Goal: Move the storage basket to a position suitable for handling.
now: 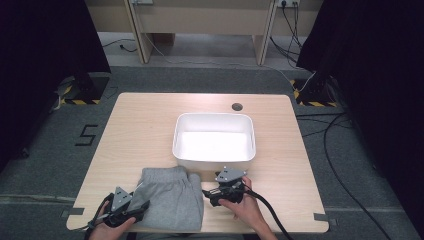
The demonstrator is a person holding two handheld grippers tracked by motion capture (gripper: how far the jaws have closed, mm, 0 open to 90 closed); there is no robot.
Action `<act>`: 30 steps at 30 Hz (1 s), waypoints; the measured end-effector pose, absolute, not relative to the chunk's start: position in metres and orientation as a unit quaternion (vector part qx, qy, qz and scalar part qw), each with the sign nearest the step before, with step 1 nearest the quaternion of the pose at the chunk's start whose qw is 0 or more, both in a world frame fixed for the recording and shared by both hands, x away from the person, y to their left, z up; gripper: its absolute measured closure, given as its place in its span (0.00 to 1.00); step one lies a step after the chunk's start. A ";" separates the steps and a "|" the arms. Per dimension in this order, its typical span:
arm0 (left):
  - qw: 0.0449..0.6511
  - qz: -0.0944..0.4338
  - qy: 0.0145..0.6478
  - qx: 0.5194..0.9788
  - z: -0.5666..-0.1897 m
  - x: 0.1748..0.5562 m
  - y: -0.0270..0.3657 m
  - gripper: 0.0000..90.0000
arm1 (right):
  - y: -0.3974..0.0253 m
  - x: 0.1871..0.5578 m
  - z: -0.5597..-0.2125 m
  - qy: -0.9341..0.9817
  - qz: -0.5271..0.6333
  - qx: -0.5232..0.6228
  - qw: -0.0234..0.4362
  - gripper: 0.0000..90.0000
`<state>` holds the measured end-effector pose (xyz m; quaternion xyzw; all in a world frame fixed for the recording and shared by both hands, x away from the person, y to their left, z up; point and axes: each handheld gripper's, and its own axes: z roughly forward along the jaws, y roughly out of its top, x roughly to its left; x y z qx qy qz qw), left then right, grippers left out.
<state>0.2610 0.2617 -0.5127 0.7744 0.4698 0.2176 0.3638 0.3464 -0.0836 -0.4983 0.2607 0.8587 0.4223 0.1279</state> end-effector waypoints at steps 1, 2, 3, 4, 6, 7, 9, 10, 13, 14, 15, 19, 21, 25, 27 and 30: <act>0.364 0.215 0.468 0.776 -0.513 0.261 0.260 0.40 | -0.083 0.346 -0.498 0.858 0.426 0.258 0.126 0.24; 0.369 0.212 0.465 0.776 -0.513 0.260 0.255 0.40 | -0.084 0.345 -0.497 0.858 0.427 0.258 0.124 0.24; 0.371 0.207 0.462 0.779 -0.513 0.259 0.252 0.40 | -0.084 0.344 -0.496 0.857 0.429 0.257 0.123 0.24; 0.374 0.202 0.460 0.780 -0.513 0.259 0.249 0.39 | -0.084 0.344 -0.496 0.856 0.431 0.258 0.123 0.24; 0.383 0.185 0.454 0.783 -0.513 0.258 0.240 0.37 | -0.084 0.343 -0.496 0.856 0.431 0.257 0.122 0.23; 0.385 0.187 0.447 0.785 -0.514 0.258 0.235 0.34 | -0.084 0.343 -0.496 0.856 0.431 0.257 0.122 0.23; 0.394 0.179 0.433 0.791 -0.515 0.256 0.224 0.33 | -0.084 0.342 -0.496 0.858 0.429 0.256 0.119 0.22; 0.396 0.174 0.428 0.793 -0.515 0.256 0.219 0.33 | -0.083 0.342 -0.497 0.860 0.425 0.254 0.120 0.22; 0.400 0.163 0.417 0.800 -0.514 0.256 0.207 0.31 | -0.083 0.343 -0.502 0.869 0.406 0.255 0.121 0.21; 0.399 0.160 0.414 0.802 -0.514 0.256 0.204 0.30 | -0.083 0.343 -0.503 0.871 0.402 0.257 0.120 0.21; 0.399 0.158 0.412 0.804 -0.514 0.256 0.202 0.29 | -0.083 0.344 -0.505 0.873 0.396 0.259 0.120 0.22; 0.397 0.158 0.409 0.807 -0.513 0.256 0.200 0.27 | -0.087 0.345 -0.510 0.883 0.374 0.261 0.109 0.35; 0.400 0.152 0.410 0.805 -0.512 0.256 0.202 0.27 | -0.089 0.346 -0.510 0.883 0.376 0.262 0.097 0.40; 0.408 0.131 0.414 0.803 -0.512 0.255 0.206 0.28 | -0.095 0.350 -0.509 0.880 0.372 0.273 0.111 0.45; 0.408 0.123 0.409 0.807 -0.514 0.255 0.202 0.30 | -0.100 0.353 -0.508 0.879 0.369 0.280 0.117 0.46; 0.406 0.119 0.398 0.814 -0.514 0.259 0.193 0.32 | -0.108 0.352 -0.508 0.876 0.368 0.287 0.121 0.46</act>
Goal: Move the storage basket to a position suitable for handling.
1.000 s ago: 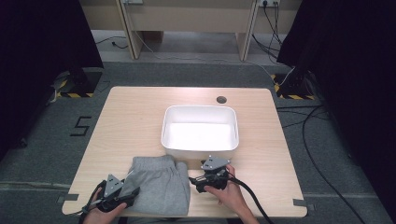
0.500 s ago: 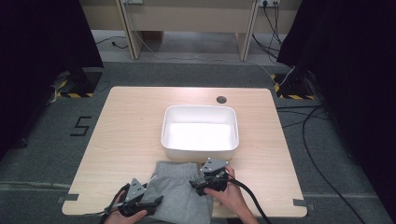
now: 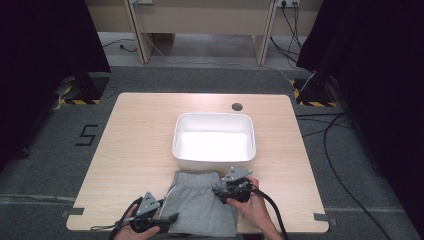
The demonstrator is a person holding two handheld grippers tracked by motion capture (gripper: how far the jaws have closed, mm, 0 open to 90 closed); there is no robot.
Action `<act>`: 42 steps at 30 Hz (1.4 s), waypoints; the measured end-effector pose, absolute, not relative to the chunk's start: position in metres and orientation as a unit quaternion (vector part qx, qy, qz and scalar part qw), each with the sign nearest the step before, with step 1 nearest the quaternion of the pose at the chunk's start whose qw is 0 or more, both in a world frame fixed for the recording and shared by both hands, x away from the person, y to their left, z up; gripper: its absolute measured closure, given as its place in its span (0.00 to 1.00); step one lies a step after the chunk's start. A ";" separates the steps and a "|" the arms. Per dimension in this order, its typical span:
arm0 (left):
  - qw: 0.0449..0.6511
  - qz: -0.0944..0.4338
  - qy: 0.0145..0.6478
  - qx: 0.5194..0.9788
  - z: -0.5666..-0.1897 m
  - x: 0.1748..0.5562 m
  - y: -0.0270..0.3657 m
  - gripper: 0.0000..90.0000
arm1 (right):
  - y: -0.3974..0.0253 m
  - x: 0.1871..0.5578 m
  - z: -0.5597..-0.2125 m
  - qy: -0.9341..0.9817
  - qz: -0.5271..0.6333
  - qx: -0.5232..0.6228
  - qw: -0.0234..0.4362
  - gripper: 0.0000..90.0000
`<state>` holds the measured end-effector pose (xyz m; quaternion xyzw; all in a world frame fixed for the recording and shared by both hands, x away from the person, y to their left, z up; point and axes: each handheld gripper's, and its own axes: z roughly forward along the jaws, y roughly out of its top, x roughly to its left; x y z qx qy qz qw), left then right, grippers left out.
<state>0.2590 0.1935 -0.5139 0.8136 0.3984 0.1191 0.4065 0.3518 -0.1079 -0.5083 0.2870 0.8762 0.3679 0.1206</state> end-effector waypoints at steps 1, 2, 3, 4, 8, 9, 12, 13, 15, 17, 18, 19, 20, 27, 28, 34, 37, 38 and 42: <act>0.406 0.120 0.395 0.815 -0.514 0.260 0.191 0.32 | -0.111 0.351 -0.508 0.876 0.366 0.288 0.128 0.46; 0.406 0.118 0.391 0.818 -0.513 0.261 0.187 0.33 | -0.113 0.350 -0.508 0.875 0.365 0.290 0.129 0.46; 0.406 0.117 0.387 0.820 -0.513 0.262 0.184 0.33 | -0.116 0.350 -0.508 0.874 0.366 0.291 0.133 0.46; 0.406 0.116 0.384 0.821 -0.514 0.263 0.180 0.33 | -0.119 0.350 -0.508 0.873 0.365 0.295 0.132 0.46; 0.409 0.110 0.377 0.823 -0.514 0.266 0.169 0.32 | -0.131 0.349 -0.507 0.870 0.360 0.306 0.139 0.42; 0.410 0.109 0.375 0.824 -0.514 0.267 0.168 0.32 | -0.134 0.349 -0.507 0.869 0.361 0.308 0.141 0.40; 0.410 0.110 0.374 0.825 -0.513 0.268 0.167 0.31 | -0.138 0.348 -0.507 0.865 0.363 0.317 0.142 0.35; 0.410 0.112 0.375 0.824 -0.513 0.267 0.167 0.30 | -0.139 0.348 -0.507 0.864 0.363 0.319 0.142 0.33; 0.416 0.115 0.379 0.819 -0.512 0.266 0.169 0.27 | -0.139 0.348 -0.506 0.862 0.368 0.317 0.144 0.30; 0.416 0.119 0.379 0.818 -0.511 0.265 0.172 0.24 | -0.139 0.348 -0.505 0.860 0.375 0.317 0.142 0.27; 0.419 0.119 0.383 0.815 -0.511 0.264 0.173 0.22 | -0.139 0.347 -0.504 0.858 0.377 0.320 0.140 0.27; 0.419 0.120 0.385 0.814 -0.510 0.264 0.174 0.21 | -0.139 0.347 -0.504 0.857 0.380 0.320 0.139 0.26; 0.421 0.119 0.387 0.812 -0.510 0.264 0.176 0.20 | -0.139 0.347 -0.503 0.855 0.383 0.321 0.139 0.25; 0.427 0.109 0.399 0.804 -0.508 0.261 0.183 0.20 | -0.142 0.344 -0.500 0.852 0.389 0.322 0.134 0.23; 0.426 0.107 0.400 0.804 -0.509 0.260 0.183 0.20 | -0.142 0.343 -0.500 0.852 0.389 0.324 0.133 0.23; 0.423 0.099 0.408 0.803 -0.515 0.260 0.184 0.19 | -0.144 0.343 -0.500 0.852 0.386 0.327 0.135 0.20; 0.421 0.096 0.410 0.804 -0.515 0.261 0.184 0.18 | -0.146 0.342 -0.500 0.852 0.381 0.332 0.137 0.18; 0.418 0.092 0.411 0.805 -0.516 0.261 0.184 0.18 | -0.147 0.342 -0.500 0.851 0.381 0.333 0.137 0.18; 0.419 0.085 0.409 0.806 -0.516 0.261 0.182 0.18 | -0.148 0.342 -0.501 0.851 0.381 0.334 0.134 0.18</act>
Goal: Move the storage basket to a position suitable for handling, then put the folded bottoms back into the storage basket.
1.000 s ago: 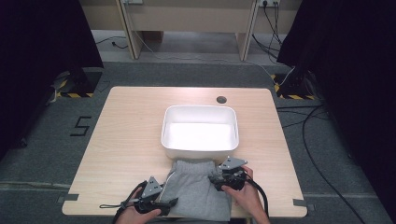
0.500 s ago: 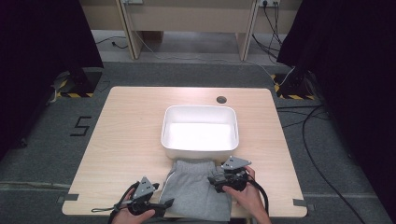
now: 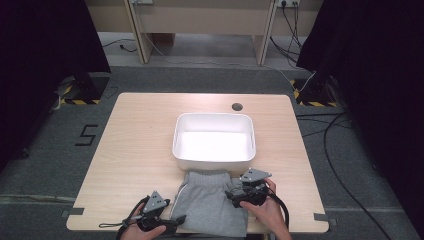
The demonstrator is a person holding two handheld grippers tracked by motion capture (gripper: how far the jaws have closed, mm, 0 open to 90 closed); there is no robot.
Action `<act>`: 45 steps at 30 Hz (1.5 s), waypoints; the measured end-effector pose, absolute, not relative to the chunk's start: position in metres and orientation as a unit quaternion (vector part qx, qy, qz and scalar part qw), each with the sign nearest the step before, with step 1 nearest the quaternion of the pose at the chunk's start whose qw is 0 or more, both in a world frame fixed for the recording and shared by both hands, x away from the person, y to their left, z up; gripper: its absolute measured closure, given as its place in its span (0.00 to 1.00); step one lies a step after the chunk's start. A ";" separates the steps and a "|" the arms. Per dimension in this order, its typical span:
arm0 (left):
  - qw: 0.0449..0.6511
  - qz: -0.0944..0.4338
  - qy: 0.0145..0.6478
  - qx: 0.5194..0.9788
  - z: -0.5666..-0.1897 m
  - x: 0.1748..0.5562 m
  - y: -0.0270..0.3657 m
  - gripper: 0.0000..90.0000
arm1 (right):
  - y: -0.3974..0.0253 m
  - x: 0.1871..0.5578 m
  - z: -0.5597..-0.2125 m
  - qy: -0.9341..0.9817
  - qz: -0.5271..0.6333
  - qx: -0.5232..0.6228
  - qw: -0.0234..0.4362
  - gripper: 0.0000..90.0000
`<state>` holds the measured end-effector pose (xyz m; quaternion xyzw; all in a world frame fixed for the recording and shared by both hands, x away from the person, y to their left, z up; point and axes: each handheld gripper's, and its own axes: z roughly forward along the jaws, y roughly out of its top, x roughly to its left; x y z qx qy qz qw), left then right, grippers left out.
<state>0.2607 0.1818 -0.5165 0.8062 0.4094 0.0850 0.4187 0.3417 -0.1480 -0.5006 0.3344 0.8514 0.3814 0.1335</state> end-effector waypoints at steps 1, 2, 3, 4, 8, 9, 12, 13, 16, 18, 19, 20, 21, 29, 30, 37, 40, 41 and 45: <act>0.421 0.081 0.410 0.805 -0.517 0.261 0.181 0.18 | -0.148 0.342 -0.501 0.852 0.380 0.335 0.133 0.18; 0.422 0.077 0.410 0.805 -0.517 0.260 0.181 0.18 | -0.148 0.342 -0.501 0.852 0.379 0.335 0.132 0.18; 0.423 0.073 0.410 0.805 -0.517 0.261 0.180 0.18 | -0.148 0.342 -0.502 0.853 0.379 0.335 0.131 0.18; 0.423 0.075 0.410 0.804 -0.518 0.260 0.179 0.17 | -0.148 0.342 -0.503 0.853 0.378 0.334 0.130 0.18; 0.421 0.072 0.407 0.807 -0.517 0.262 0.176 0.17 | -0.148 0.343 -0.506 0.855 0.376 0.333 0.126 0.18; 0.422 0.070 0.407 0.807 -0.517 0.262 0.174 0.17 | -0.148 0.343 -0.507 0.856 0.376 0.331 0.126 0.17; 0.423 0.071 0.398 0.811 -0.517 0.263 0.168 0.23 | -0.147 0.344 -0.510 0.858 0.372 0.332 0.123 0.18; 0.422 0.074 0.396 0.812 -0.517 0.263 0.167 0.24 | -0.146 0.344 -0.511 0.858 0.371 0.334 0.122 0.18; 0.422 0.075 0.394 0.813 -0.517 0.263 0.167 0.31 | -0.145 0.344 -0.512 0.860 0.369 0.332 0.122 0.18; 0.425 0.077 0.391 0.812 -0.517 0.263 0.168 0.37 | -0.145 0.344 -0.512 0.860 0.368 0.333 0.122 0.19; 0.428 0.077 0.391 0.811 -0.517 0.262 0.168 0.39 | -0.145 0.343 -0.512 0.860 0.367 0.334 0.121 0.19; 0.428 0.077 0.388 0.812 -0.518 0.262 0.168 0.41 | -0.145 0.344 -0.512 0.860 0.368 0.334 0.121 0.19; 0.431 0.077 0.388 0.811 -0.518 0.261 0.168 0.43 | -0.145 0.344 -0.512 0.859 0.367 0.336 0.119 0.19; 0.444 0.068 0.383 0.807 -0.520 0.260 0.168 0.57 | -0.146 0.345 -0.513 0.858 0.373 0.336 0.108 0.26; 0.446 0.065 0.383 0.806 -0.520 0.260 0.168 0.59 | -0.146 0.346 -0.513 0.859 0.375 0.332 0.107 0.30; 0.450 0.063 0.380 0.806 -0.520 0.260 0.167 0.65 | -0.146 0.344 -0.513 0.855 0.394 0.326 0.088 0.55; 0.450 0.069 0.374 0.808 -0.520 0.259 0.166 0.68 | -0.146 0.343 -0.513 0.854 0.402 0.324 0.073 0.65; 0.449 0.071 0.374 0.809 -0.519 0.258 0.166 0.69 | -0.147 0.344 -0.513 0.853 0.405 0.323 0.069 0.68; 0.453 0.075 0.368 0.808 -0.519 0.257 0.166 0.73 | -0.147 0.342 -0.513 0.852 0.410 0.318 0.065 0.75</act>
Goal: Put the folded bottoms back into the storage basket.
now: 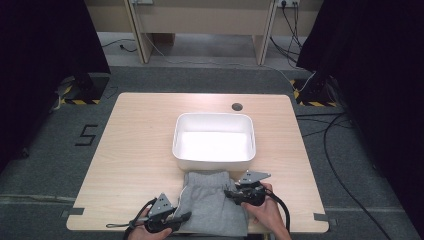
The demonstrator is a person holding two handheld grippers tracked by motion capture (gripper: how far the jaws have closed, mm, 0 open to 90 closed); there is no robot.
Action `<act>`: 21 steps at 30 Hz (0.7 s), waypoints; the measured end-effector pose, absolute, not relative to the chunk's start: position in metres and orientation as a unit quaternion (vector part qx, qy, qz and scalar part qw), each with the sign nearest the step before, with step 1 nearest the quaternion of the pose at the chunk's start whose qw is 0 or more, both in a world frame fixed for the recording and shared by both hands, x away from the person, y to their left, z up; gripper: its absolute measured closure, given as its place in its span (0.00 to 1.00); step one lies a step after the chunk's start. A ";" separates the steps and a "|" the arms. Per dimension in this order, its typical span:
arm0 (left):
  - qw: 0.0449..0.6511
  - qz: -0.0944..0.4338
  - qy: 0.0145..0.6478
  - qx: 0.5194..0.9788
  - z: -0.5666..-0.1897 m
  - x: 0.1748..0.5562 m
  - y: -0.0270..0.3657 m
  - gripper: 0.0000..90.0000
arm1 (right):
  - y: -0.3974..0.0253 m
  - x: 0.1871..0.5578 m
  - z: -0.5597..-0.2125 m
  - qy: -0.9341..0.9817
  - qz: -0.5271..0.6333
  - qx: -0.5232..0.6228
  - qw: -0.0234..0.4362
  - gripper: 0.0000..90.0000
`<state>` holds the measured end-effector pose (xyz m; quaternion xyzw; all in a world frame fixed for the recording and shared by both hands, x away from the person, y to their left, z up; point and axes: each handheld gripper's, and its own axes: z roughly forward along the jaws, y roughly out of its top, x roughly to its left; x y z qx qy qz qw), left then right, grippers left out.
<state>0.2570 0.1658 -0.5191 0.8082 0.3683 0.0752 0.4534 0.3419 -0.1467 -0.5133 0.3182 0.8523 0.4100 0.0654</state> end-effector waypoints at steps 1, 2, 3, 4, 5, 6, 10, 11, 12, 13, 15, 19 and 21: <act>0.454 0.076 0.366 0.809 -0.519 0.257 0.166 0.74 | -0.146 0.341 -0.513 0.853 0.410 0.314 0.070 0.76; 0.455 0.076 0.365 0.809 -0.519 0.256 0.166 0.74 | -0.146 0.341 -0.512 0.854 0.410 0.310 0.074 0.78; 0.456 0.075 0.363 0.809 -0.518 0.256 0.167 0.75 | -0.146 0.340 -0.512 0.853 0.414 0.308 0.075 0.79; 0.456 0.074 0.361 0.810 -0.517 0.256 0.167 0.76 | -0.147 0.340 -0.510 0.852 0.418 0.307 0.075 0.80; 0.456 0.074 0.359 0.811 -0.516 0.256 0.167 0.77 | -0.147 0.339 -0.509 0.851 0.421 0.304 0.077 0.81; 0.459 0.075 0.357 0.810 -0.515 0.255 0.167 0.78 | -0.147 0.338 -0.508 0.851 0.424 0.300 0.080 0.81; 0.467 0.078 0.342 0.812 -0.506 0.251 0.168 0.80 | -0.147 0.333 -0.498 0.848 0.438 0.286 0.087 0.83; 0.469 0.079 0.341 0.811 -0.505 0.250 0.168 0.80 | -0.146 0.331 -0.496 0.848 0.439 0.282 0.088 0.83; 0.471 0.080 0.339 0.811 -0.503 0.249 0.168 0.80 | -0.146 0.329 -0.494 0.849 0.439 0.280 0.090 0.83; 0.472 0.080 0.339 0.810 -0.502 0.249 0.168 0.80 | -0.145 0.328 -0.492 0.849 0.440 0.276 0.095 0.84; 0.474 0.081 0.337 0.809 -0.500 0.249 0.169 0.80 | -0.145 0.326 -0.488 0.848 0.445 0.271 0.098 0.84; 0.483 0.085 0.334 0.805 -0.494 0.247 0.170 0.81 | -0.146 0.324 -0.478 0.845 0.453 0.263 0.109 0.84; 0.488 0.088 0.329 0.804 -0.489 0.245 0.170 0.81 | -0.146 0.322 -0.473 0.844 0.456 0.259 0.112 0.84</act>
